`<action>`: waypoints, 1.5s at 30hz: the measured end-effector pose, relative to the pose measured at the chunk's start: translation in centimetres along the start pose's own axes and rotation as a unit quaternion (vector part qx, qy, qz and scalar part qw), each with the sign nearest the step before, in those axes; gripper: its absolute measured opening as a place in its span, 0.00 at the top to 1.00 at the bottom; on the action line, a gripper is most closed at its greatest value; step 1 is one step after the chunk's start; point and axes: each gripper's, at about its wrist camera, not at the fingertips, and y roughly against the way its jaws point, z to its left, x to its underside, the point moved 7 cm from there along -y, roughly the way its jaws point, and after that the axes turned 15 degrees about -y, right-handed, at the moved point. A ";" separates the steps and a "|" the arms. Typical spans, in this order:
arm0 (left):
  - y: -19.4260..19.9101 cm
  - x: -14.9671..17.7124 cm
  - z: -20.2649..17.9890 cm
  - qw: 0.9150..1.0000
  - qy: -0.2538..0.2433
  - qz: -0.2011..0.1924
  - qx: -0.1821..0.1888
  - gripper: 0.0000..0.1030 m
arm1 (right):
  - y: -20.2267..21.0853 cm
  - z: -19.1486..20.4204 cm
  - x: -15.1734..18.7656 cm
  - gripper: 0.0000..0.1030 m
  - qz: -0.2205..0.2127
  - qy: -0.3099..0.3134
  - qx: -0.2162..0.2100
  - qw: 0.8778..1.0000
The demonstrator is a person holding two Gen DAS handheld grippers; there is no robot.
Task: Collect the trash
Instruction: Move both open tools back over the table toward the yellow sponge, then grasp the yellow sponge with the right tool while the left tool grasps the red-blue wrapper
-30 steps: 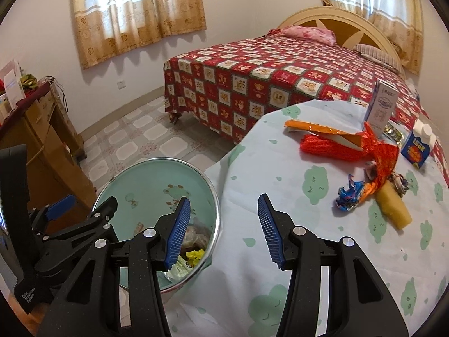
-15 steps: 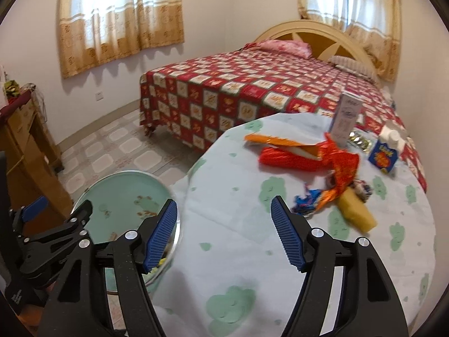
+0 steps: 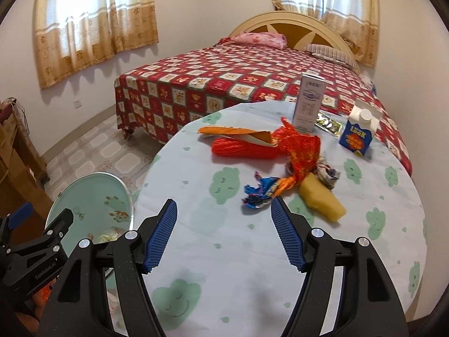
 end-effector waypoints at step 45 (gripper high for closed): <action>-2.6 -3.9 -12.3 0.990 -0.099 0.020 0.102 0.10 | -9.3 -14.0 -2.0 0.67 0.108 -0.048 -0.001 0.993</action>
